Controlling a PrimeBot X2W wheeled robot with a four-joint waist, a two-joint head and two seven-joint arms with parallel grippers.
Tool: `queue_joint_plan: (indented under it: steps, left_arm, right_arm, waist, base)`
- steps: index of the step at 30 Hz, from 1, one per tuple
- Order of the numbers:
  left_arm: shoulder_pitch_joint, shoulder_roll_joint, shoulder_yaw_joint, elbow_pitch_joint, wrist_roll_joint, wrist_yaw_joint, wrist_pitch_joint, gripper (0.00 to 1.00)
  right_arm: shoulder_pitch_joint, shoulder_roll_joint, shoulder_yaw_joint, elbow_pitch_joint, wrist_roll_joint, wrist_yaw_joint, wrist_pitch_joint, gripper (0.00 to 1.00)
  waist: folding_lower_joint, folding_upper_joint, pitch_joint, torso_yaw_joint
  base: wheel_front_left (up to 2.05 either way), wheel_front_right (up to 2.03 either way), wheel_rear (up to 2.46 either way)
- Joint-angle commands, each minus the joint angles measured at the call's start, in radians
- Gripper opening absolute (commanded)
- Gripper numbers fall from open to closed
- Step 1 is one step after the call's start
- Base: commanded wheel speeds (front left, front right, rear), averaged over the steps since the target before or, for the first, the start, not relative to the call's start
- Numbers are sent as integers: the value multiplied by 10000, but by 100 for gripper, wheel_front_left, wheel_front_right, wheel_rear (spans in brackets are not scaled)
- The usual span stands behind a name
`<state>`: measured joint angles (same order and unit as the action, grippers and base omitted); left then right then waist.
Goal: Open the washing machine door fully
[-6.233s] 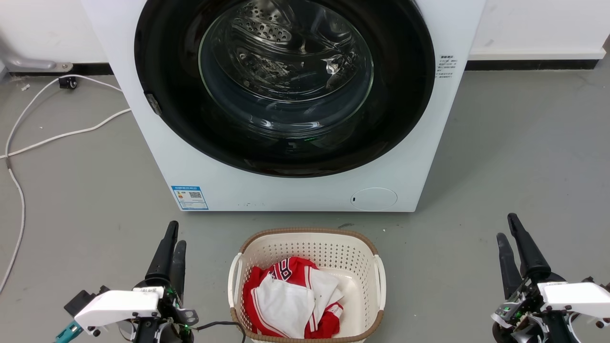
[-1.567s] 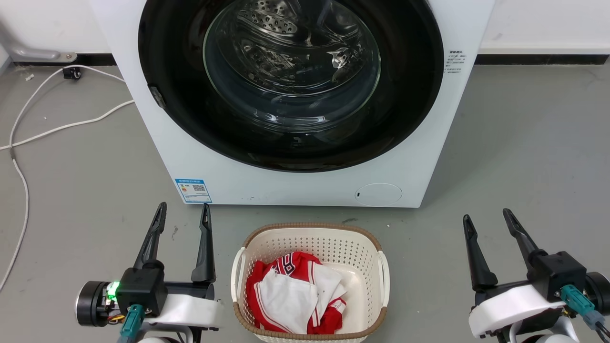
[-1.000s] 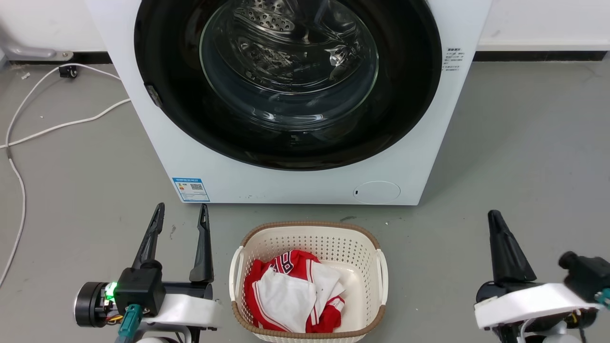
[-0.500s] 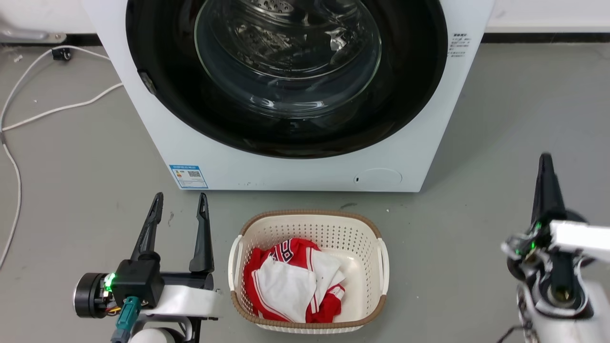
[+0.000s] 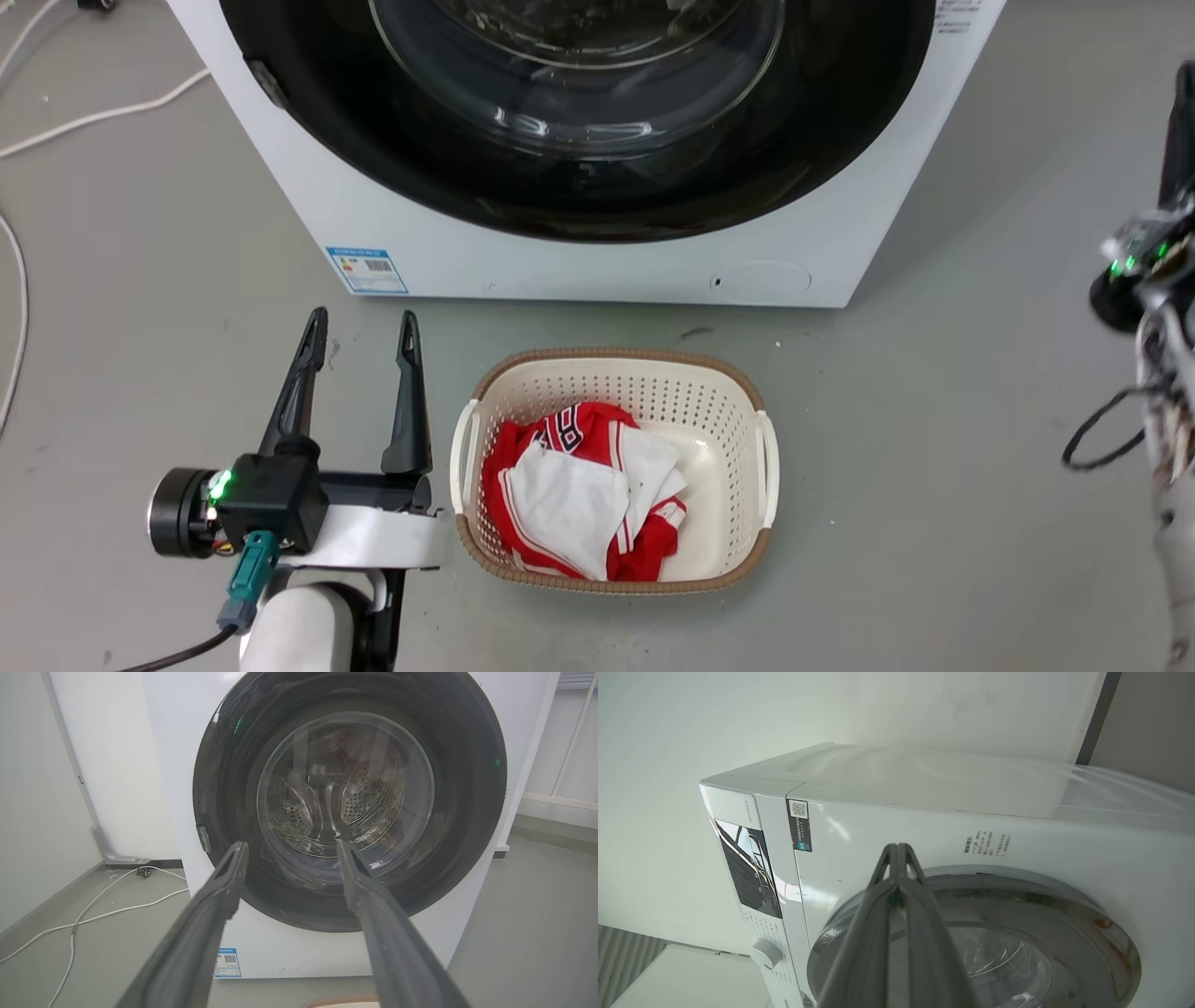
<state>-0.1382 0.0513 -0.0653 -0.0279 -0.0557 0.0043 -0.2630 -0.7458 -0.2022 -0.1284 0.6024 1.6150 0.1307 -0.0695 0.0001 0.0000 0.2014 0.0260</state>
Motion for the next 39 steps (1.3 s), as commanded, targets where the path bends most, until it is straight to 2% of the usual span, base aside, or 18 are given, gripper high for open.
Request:
queue_joint_plan:
  steps: [1, 7, 14, 20, 26, 39]
  left_arm:
    - [-186, -12, -60, -25, 16, 32, -26, 100]
    - [-511, -12, -186, -45, -57, 86, -26, 100]
    - [-746, -13, -302, -101, -28, 128, -26, 100]
    - [-943, -14, -316, -191, 54, 127, -25, 100]
    - [-1198, -14, -458, -257, 52, 149, -26, 100]
    - [-1507, -15, -744, -269, 19, 225, -25, 100]
  right_arm:
    - [-596, -222, 103, 428, -97, 0, 176, 0]
    - [-2693, -1051, 845, 2111, -644, 0, 1239, 0]
    - [-4749, -1436, 1918, 3646, -1390, 0, 2927, 0]
    - [-6102, -1257, 2756, 4690, -2080, 0, 4030, 0]
    - [-7276, -1078, 3247, 5873, -2740, 0, 4200, 0]
    - [-8205, -897, 3587, 6376, -3156, 0, 4640, 0]
  waist:
    - [-1, 0, 203, 65]
    - [-1, 0, 572, 224]
    - [-1, 0, 993, 364]
    - [-1, 0, 1450, 402]
    - [-1, 0, 1908, 518]
    - [-1, 0, 2455, 656]
  base:
    - [0, 0, 0]
    - [0, 0, 0]
    - [0, 0, 0]
    - [0, 0, 0]
    - [0, 0, 0]
    - [0, 0, 0]
